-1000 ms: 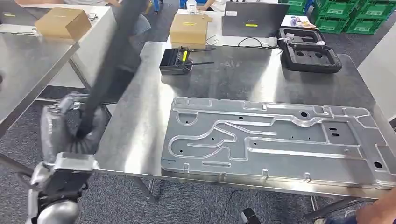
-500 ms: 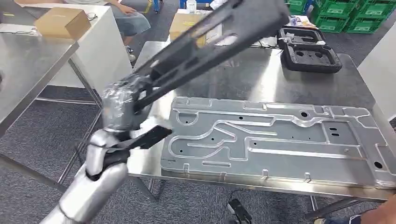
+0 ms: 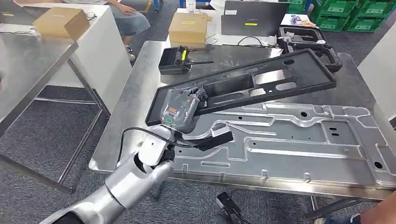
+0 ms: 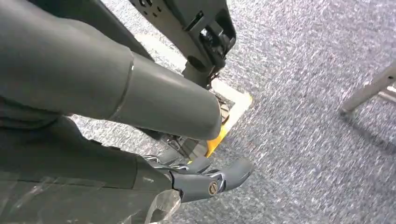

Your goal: Take the parts from the cabinet and place them on the table.

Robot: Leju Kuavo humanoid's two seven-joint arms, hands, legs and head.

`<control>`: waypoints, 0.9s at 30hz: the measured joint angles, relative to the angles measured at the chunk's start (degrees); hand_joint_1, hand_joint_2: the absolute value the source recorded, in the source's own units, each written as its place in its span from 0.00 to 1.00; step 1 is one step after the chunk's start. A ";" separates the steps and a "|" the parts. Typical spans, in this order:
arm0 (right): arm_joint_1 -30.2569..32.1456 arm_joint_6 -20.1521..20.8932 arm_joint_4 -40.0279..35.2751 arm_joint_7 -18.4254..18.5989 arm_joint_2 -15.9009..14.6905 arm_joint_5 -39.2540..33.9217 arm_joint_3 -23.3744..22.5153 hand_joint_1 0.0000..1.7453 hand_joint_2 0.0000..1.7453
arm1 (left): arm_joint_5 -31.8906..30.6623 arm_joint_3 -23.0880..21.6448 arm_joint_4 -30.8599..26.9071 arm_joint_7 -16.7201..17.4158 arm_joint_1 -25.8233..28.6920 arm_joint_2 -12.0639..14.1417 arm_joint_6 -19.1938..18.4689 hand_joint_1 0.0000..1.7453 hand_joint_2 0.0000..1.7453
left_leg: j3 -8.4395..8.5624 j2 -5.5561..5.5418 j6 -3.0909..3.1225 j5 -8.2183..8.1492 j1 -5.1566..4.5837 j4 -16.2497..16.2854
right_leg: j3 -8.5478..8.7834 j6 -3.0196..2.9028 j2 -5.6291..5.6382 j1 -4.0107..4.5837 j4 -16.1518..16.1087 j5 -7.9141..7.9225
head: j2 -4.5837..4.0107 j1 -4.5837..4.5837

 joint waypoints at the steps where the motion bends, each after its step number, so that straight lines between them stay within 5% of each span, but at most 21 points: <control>1: -0.03 -0.02 0.00 0.00 0.11 0.00 0.09 0.00 0.00 | -0.02 -0.33 0.98 0.00 -0.38 -0.35 -0.02 1.00 1.00 | 0.01 0.00 0.00 0.00 0.00 -0.01 | 0.01 0.00 0.00 0.00 0.00 0.00 | 0.00 0.00; 11: -0.13 -0.02 0.00 -0.70 1.14 0.55 1.14 0.00 0.00 | 1.01 -3.17 7.04 -2.29 0.16 -3.59 -6.17 1.00 1.00 | 0.01 -0.01 -0.01 0.01 0.01 -0.07 | 0.00 -0.01 -0.01 0.00 0.01 -0.01 | 0.00 0.00; 26: -0.04 -0.02 0.00 -0.85 2.21 1.14 1.79 0.00 0.00 | 10.23 -4.11 11.69 -5.51 1.01 -6.73 -8.48 1.00 1.00 | 0.01 -0.02 -0.02 0.01 0.00 -0.08 | 0.00 -0.01 -0.02 0.00 0.01 0.00 | 0.00 0.00; 27: -0.04 -0.02 0.00 -0.85 2.27 1.18 1.79 0.00 0.00 | 10.45 -4.13 11.71 -5.64 1.01 -6.80 -8.50 0.00 1.00 | 0.01 -0.02 -0.02 0.01 0.01 -0.08 | -0.01 -0.01 -0.02 0.00 0.01 0.00 | 0.00 0.00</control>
